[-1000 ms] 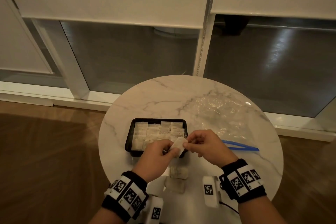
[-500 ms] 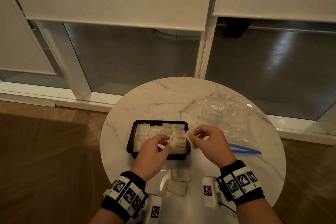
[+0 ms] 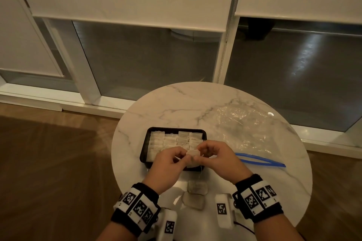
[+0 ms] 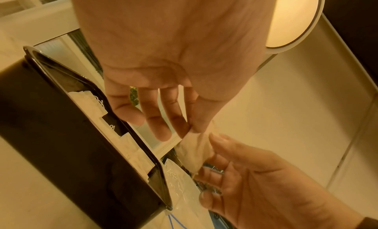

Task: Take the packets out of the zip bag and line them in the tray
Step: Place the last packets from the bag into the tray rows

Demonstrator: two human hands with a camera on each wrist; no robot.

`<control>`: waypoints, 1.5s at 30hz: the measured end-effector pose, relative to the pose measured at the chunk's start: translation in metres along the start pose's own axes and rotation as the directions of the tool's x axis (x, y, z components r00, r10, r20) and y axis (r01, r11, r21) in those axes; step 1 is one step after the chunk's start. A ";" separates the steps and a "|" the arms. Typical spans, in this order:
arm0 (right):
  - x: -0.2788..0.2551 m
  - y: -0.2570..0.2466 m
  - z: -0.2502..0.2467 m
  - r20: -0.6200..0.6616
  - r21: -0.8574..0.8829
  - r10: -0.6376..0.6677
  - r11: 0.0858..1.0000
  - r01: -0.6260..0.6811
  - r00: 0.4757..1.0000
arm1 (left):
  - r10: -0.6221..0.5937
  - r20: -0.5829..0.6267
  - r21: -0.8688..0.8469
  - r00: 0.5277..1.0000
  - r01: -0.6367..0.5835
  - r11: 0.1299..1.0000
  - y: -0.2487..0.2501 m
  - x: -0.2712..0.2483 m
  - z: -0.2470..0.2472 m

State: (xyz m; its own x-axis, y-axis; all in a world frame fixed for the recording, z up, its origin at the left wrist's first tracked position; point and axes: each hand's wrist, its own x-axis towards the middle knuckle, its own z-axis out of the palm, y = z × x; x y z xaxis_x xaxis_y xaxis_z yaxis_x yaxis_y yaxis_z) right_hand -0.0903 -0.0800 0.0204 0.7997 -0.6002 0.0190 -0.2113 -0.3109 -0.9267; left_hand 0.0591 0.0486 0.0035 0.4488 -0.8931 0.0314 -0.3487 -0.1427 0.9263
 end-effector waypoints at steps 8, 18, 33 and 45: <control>0.007 0.017 0.013 -0.017 0.097 0.172 0.981 -0.170 0.985 | -0.079 -0.114 0.107 0.990 0.091 0.990 -0.013 0.002 -0.015; 0.046 0.027 0.040 -0.137 -0.167 0.190 0.963 -0.211 0.972 | -0.260 -0.096 0.746 0.961 0.242 0.621 -0.049 0.007 -0.027; 0.078 0.029 0.063 0.003 -0.527 0.375 0.788 -0.317 0.927 | -0.292 -0.045 0.829 0.955 0.199 0.523 -0.057 0.005 -0.015; 0.078 0.033 0.067 -0.015 -0.464 0.336 0.832 -0.305 0.942 | -0.252 -0.097 0.816 0.963 0.222 0.534 -0.053 0.003 -0.013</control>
State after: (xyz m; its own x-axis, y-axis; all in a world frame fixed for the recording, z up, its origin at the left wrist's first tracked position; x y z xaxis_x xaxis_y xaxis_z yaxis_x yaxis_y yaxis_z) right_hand 0.0029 -0.0878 -0.0337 0.6734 -0.6810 -0.2878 -0.6800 -0.4177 -0.6026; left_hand 0.0895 0.0591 -0.0409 0.5995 -0.7827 -0.1670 -0.7581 -0.6223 0.1950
